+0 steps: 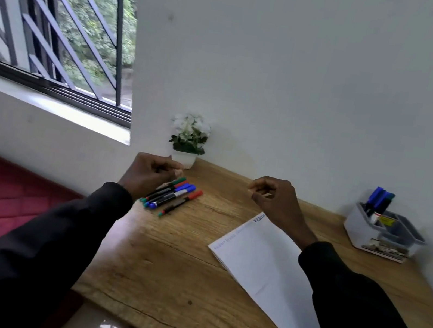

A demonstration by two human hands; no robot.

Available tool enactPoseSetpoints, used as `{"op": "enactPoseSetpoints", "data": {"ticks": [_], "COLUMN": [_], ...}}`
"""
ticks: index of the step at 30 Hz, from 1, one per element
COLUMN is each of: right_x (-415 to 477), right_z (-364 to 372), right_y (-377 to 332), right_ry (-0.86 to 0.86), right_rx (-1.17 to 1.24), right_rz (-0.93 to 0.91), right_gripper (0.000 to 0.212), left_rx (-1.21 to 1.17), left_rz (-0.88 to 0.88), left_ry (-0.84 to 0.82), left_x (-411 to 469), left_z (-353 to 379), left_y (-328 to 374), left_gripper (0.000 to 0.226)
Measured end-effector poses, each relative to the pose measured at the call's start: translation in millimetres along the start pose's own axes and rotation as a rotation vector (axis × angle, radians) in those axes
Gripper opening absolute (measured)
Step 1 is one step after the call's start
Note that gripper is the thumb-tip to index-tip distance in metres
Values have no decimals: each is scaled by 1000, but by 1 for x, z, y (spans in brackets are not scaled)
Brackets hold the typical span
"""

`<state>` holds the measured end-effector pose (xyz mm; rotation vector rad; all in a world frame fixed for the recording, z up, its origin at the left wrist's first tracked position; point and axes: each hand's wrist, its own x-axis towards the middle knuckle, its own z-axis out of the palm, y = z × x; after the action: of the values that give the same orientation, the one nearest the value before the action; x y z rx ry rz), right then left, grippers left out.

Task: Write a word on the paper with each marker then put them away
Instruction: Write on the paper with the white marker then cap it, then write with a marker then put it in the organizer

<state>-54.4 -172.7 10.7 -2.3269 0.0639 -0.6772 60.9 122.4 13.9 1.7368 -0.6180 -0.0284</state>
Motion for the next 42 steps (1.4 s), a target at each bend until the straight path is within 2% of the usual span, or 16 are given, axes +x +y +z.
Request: {"op": "enactPoseSetpoints", "data": {"ticks": [7,14,19,26,29,32,35,38,42], "right_x": [17,29,32,24,14,6,-2,-13,-29], "right_z": [68,113,121,102,84,60,33,13,-4], "right_y": [-25,-33,-30,-7,-1,-8,-20,-27,-29], "right_ry": [-153,-369,-444,-465,-331,-159,-96,-38,4], "right_rx": [-73,-269,-377,-416,-295,-33,254,484,681], "right_rz": [-152,-339,-330,-283,-319,-133,48,106,135], "right_gripper": [10,19,23,28,29,18,17,18,15], "left_rx": [33,23,19,10,-7,-9,-33,-41,-21], "left_rz": [-36,-79,-88,-50,-20,10,30,48,98], "left_ry": [28,10,-21,-46,-59,-92,-180,-319,-351], "left_x": [-4,-1,-1,-1,1,3,3,1,1], "left_z": [-25,-27,-22,-10,-1,15,37,59,82], "left_y": [-23,-41,-42,-40,-36,-30,-16,0,14], "left_gripper": [23,23,23,22,24,23,25,30,26]}}
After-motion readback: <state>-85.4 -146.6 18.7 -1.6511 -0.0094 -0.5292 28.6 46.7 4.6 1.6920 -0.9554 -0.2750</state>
